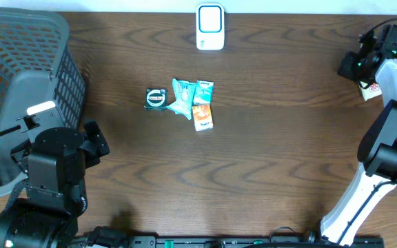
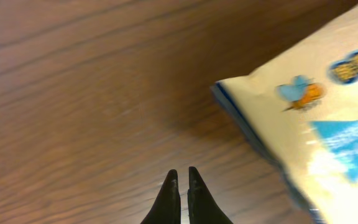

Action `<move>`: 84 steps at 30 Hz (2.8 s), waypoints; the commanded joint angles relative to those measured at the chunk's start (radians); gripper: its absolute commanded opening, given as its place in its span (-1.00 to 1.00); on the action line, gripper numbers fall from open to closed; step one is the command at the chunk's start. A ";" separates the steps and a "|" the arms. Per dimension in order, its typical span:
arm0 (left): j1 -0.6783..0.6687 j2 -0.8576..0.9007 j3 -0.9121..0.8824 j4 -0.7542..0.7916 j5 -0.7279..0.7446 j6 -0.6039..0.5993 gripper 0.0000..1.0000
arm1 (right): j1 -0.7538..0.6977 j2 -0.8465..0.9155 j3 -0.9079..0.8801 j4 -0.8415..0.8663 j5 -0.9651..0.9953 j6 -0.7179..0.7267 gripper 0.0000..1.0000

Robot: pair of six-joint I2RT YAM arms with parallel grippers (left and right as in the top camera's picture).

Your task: Scan the item barcode

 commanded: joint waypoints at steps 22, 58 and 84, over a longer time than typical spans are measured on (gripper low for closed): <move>0.002 0.000 0.010 -0.002 -0.009 -0.002 0.95 | -0.021 0.084 0.004 0.065 0.178 -0.041 -0.98; 0.002 0.000 0.010 -0.002 -0.009 -0.002 0.96 | -0.005 0.015 0.004 0.135 0.005 -0.051 -0.98; 0.002 0.000 0.010 -0.002 -0.009 -0.002 0.95 | -0.028 0.088 0.004 0.167 0.212 -0.114 -0.98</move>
